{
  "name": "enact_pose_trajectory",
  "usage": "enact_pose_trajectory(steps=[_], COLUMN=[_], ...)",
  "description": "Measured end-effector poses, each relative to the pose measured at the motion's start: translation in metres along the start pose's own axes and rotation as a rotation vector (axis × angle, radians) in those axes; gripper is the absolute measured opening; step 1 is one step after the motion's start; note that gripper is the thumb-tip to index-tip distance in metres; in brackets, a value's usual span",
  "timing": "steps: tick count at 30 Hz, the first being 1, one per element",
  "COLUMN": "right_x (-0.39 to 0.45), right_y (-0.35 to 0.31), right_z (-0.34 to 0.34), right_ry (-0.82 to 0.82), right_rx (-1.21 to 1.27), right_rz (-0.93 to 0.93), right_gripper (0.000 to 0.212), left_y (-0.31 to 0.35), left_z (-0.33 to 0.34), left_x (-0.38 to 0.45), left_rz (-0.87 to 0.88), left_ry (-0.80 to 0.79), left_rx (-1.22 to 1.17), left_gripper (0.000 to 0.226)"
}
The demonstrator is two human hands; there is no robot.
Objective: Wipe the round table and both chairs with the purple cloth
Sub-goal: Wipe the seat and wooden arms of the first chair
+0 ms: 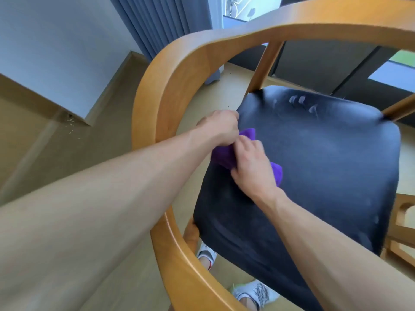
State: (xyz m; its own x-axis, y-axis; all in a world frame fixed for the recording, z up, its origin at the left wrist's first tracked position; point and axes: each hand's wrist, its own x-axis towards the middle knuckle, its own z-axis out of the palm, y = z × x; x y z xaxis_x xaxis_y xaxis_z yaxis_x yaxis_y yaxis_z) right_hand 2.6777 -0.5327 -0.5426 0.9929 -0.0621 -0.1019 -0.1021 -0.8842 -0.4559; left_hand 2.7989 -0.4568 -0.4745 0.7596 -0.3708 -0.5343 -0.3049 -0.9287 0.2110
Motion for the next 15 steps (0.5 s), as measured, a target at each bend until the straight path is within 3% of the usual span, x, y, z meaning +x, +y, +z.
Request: enact_pose_trajectory(steps=[4, 8, 15], right_x=[-0.012, -0.061, -0.134], right_y=[-0.03, -0.028, 0.033], right_z=[0.024, 0.03, -0.002], right_ry=[-0.09, -0.212, -0.494], right_rx=[-0.143, -0.113, -0.126], right_rz=[-0.276, -0.635, -0.829], right_gripper=[0.035, 0.038, 0.021], left_y=[-0.004, 0.003, 0.006], left_z=[0.009, 0.038, 0.048], left_x=[0.021, 0.027, 0.025], left_rz=[0.119, 0.149, 0.15], left_ry=[-0.157, -0.239, -0.202], left_rx=[0.033, 0.136, 0.215], left_gripper=[0.042, 0.049, 0.053])
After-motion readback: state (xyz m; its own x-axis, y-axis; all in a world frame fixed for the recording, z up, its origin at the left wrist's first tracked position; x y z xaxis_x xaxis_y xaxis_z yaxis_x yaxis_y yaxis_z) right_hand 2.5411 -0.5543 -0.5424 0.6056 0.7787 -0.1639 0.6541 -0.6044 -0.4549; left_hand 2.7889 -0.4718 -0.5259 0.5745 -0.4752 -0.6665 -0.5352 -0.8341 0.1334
